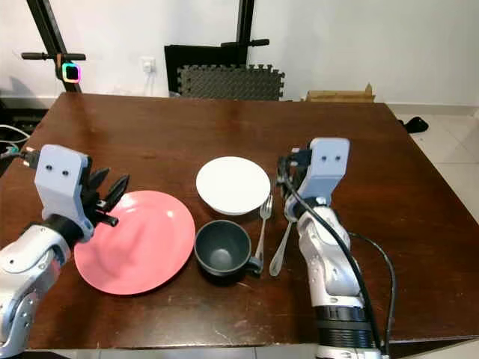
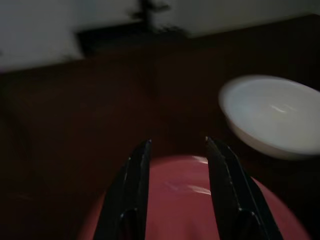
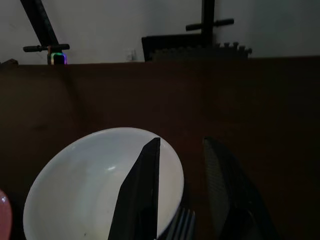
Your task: Setting the table
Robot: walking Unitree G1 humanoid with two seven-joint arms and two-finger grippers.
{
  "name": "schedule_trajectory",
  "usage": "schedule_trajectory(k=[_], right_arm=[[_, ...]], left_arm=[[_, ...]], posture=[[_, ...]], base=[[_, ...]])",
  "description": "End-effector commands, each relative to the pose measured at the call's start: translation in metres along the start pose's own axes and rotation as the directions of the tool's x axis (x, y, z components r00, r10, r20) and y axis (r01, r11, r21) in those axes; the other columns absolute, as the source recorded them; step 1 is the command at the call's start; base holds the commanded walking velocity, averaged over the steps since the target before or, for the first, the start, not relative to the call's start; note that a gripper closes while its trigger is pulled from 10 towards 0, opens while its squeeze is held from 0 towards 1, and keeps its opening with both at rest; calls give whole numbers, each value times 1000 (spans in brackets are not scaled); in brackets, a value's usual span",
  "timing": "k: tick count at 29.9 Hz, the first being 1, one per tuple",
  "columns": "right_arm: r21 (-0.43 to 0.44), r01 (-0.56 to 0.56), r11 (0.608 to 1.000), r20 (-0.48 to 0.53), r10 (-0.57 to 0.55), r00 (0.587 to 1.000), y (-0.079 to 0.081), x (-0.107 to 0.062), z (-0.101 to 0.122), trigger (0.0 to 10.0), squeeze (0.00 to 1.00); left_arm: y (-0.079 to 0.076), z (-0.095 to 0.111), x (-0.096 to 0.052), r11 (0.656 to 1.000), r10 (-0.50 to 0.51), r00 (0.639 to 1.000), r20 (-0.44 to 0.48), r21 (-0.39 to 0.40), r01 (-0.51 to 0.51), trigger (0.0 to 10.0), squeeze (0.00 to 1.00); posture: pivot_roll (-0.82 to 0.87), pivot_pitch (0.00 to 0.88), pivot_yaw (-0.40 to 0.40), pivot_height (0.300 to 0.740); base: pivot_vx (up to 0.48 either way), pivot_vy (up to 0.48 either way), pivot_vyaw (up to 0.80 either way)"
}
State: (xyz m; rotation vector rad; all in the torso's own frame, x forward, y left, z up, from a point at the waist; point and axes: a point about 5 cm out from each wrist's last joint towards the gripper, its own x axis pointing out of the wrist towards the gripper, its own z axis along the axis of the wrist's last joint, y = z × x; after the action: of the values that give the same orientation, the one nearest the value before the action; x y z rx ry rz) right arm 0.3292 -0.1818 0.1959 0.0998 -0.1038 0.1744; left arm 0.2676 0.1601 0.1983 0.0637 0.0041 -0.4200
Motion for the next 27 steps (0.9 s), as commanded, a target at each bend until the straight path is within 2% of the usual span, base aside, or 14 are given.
schedule_trajectory(k=[1,3,4,5,7,8,10,11,12,15,18,22,27], right_arm=[[38,-60,997,70,57,996,-1,-3,21,10000,0],[35,-123,992,90,119,989,3,-5,29,10000,0],[35,-123,992,90,119,989,3,-5,29,10000,0],[15,-180,984,76,179,981,8,-8,29,10000,0],[-106,-274,956,7,276,961,18,-15,25,10000,0],[-158,-313,936,-32,312,949,22,-19,24,10000,0],[-169,-330,929,-47,327,944,23,-21,25,10000,0],[-206,-353,913,-97,340,935,26,-24,23,10000,0],[-206,-353,913,-97,340,935,26,-24,23,10000,0],[-234,-386,892,-152,358,921,28,-27,18,10000,0],[-255,-361,897,-182,322,929,21,-30,19,10000,0],[-291,-322,901,-186,277,943,13,-31,24,10000,0],[-329,-296,897,-238,225,945,5,-35,25,10000,0]], left_arm=[[-1,7,-16,988,-155,988,-13,7,155,10000,0],[4,10,-29,969,-236,970,-53,57,239,10000,0],[4,10,-29,969,-236,970,-53,57,239,10000,0],[9,12,-36,962,-257,964,-75,79,263,10000,0],[22,16,-53,944,-300,943,-144,97,315,10000,0],[29,19,-66,928,-338,920,-199,96,361,10000,0],[31,19,-74,916,-361,902,-236,89,390,10000,0],[31,16,-87,884,-415,855,-311,85,459,10000,0],[31,16,-87,884,-415,855,-311,85,459,10000,0],[30,14,-94,861,-456,817,-352,57,506,10000,0],[20,16,-92,833,-520,789,-327,10,553,10000,0],[15,14,-88,823,-536,781,-320,5,567,10000,0],[14,14,-88,802,-568,760,-316,-4,597,10000,0]], posture=[[81,53,18,740],[86,54,19,740],[86,54,19,740],[88,54,19,740],[94,55,20,740],[96,57,20,740],[97,59,19,740],[101,60,15,740],[101,60,15,740],[104,62,14,740],[100,62,17,740],[100,62,17,740],[82,61,26,740]], base=[[0,0,0],[0,0,0],[0,0,0],[0,0,0],[0,0,0],[0,0,0],[0,0,0],[0,0,0],[0,0,0],[0,0,0],[0,0,0],[0,0,0],[0,0,0]])
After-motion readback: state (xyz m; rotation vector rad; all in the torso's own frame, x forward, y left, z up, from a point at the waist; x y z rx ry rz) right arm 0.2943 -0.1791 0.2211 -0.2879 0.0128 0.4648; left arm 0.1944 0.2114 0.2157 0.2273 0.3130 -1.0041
